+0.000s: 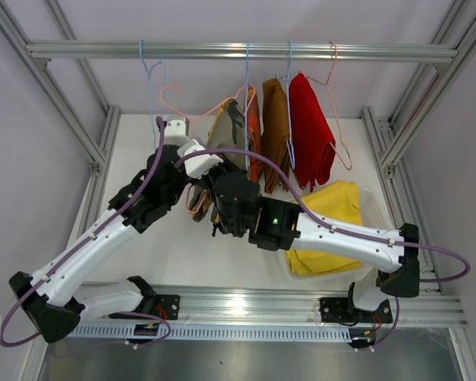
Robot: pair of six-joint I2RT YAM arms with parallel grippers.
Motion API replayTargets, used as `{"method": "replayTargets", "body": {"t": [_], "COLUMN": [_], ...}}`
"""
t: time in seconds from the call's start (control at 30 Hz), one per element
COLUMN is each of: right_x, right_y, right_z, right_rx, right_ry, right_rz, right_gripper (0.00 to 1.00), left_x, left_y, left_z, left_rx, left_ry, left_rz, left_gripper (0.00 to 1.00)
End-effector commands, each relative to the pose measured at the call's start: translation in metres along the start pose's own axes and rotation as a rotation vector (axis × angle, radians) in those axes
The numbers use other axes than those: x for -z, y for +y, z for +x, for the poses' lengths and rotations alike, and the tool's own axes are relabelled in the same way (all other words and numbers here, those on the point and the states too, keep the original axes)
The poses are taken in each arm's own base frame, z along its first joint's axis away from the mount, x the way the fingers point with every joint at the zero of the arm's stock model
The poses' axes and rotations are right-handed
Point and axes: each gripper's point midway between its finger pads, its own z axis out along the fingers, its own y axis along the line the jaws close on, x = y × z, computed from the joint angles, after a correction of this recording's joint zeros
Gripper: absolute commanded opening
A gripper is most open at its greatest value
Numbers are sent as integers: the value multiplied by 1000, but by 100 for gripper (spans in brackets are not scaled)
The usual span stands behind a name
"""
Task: Remove the trousers from the hanger
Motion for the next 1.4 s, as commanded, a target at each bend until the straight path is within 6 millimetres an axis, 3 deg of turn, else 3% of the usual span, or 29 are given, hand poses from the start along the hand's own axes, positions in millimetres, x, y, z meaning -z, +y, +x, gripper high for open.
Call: {"method": "replayTargets", "body": {"t": [0.0, 0.33, 0.47, 0.87, 1.07, 1.37], "right_x": [45, 57, 61, 68, 80, 94], "right_y": [-110, -116, -109, -78, -88, -104], "right_z": [-97, -106, -104, -91, -98, -106], "right_rx": [-412, -426, -424, -404, -403, -407], "right_ry": [-271, -281, -271, -231, -241, -249], "right_rz": [118, 98, 84, 31, 35, 58], "right_gripper": [0, 0, 0, 0, 0, 0], "left_x": [-4, 6, 16, 42, 51, 63], "left_y": [23, 33, 42, 67, 87, 86], "left_z": [45, 73, 87, 104, 125, 134], "left_rx": [-190, -199, -191, -193, -240, -179], "left_ry": [168, 266, 297, 321, 374, 387], "left_rz": [-114, -133, -140, -174, -227, -205], "left_gripper": [0, 1, 0, 0, 0, 0]}}
